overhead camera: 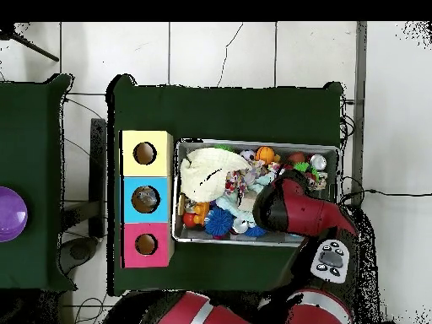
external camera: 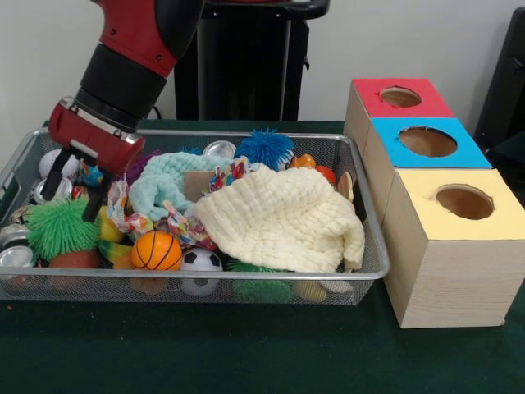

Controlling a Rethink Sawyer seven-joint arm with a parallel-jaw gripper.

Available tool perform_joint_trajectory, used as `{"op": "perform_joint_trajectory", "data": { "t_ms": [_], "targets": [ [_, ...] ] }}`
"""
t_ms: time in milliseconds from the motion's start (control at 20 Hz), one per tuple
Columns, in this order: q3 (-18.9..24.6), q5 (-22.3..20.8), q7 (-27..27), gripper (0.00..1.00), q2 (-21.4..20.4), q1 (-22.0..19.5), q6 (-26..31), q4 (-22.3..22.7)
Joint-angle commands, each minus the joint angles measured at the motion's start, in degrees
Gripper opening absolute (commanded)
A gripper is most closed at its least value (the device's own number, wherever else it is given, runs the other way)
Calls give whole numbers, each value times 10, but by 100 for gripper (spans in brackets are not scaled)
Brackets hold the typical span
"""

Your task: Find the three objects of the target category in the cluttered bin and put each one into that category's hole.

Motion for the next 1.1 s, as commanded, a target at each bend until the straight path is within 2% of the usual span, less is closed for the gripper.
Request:
{"op": "perform_joint_trajectory", "data": {
  "t_ms": [50,400,800,1100],
  "targets": [
    [81,-39,45,100,28,-22,-46,-25],
    [100,-57,47,100,45,-42,-73,-39],
    [101,-43,68,100,77,-43,-124,-44],
    [109,-30,78,100,90,-46,-123,-37]
  ]
}}
